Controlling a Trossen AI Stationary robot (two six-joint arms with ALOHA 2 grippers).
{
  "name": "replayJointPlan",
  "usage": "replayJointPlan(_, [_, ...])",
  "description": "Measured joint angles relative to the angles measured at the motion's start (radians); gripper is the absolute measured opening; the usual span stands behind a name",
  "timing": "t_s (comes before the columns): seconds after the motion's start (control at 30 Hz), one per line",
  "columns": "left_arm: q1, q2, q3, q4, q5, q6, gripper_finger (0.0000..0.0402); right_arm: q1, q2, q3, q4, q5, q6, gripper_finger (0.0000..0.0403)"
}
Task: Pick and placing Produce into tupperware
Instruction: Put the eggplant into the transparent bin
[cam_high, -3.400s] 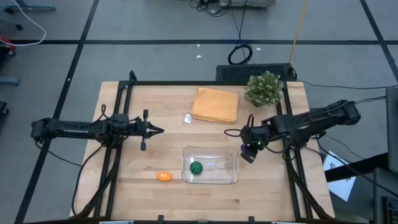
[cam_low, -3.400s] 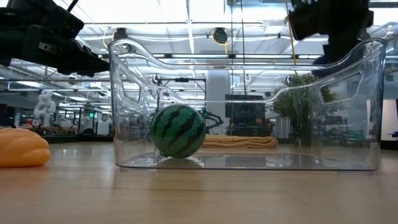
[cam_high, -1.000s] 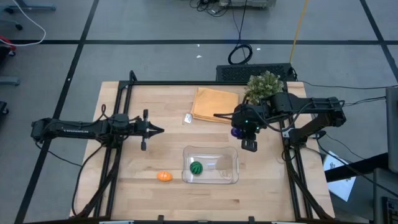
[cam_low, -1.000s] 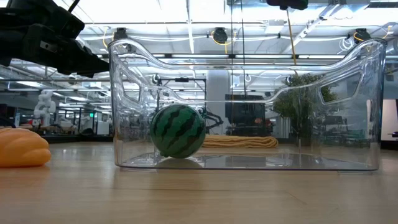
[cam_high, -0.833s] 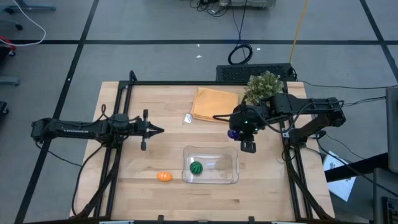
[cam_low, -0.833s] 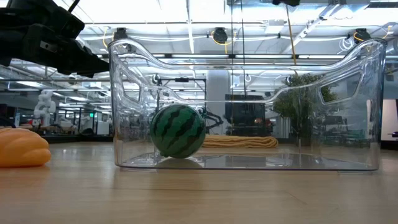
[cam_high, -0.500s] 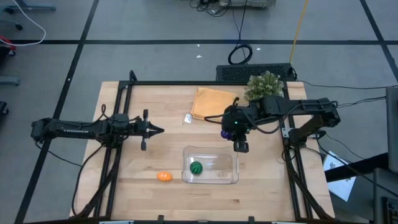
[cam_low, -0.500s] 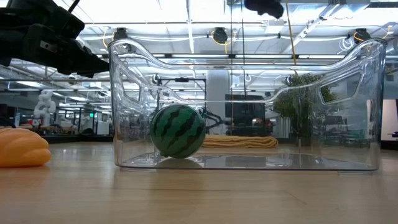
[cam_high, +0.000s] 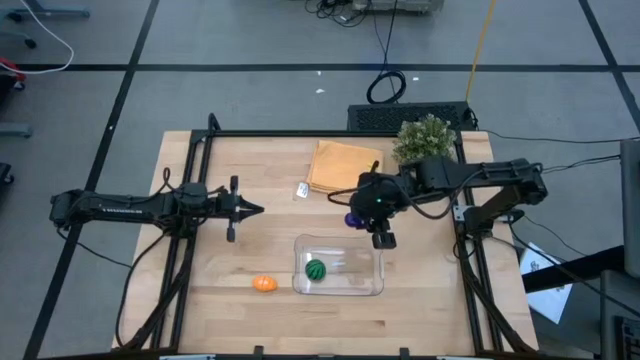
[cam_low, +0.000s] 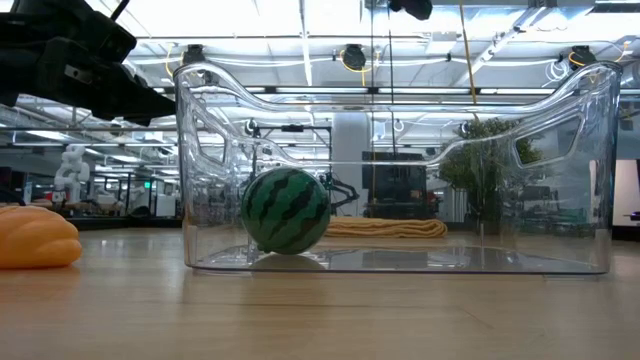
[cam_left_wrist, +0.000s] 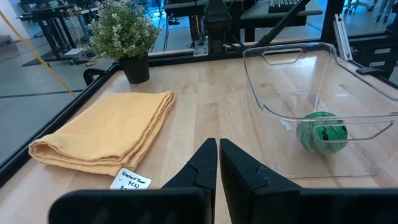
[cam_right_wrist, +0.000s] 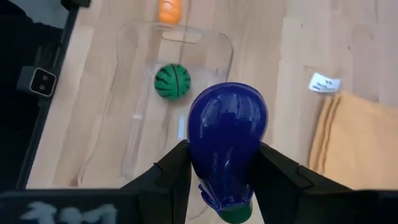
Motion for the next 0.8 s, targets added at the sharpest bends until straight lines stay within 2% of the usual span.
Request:
replayJointPlan(0.2, [0.0,0.0,0.0,-0.001,0.0,-0.008,0.0024,0.02,-0.001,-0.085,0.04,-0.001,-0.024,0.0131])
replayJointPlan(0.3, [0.0,0.0,0.0,-0.002,0.0,-0.01,0.0024,0.019,-0.034,-0.153,0.122,-0.001,-0.03,0.0131])
replayJointPlan(0.8, [0.0,0.0,0.0,-0.008,0.0,-0.012,0.0024,-0.022,-0.392,-0.643,0.579,-0.003,0.015,0.0131])
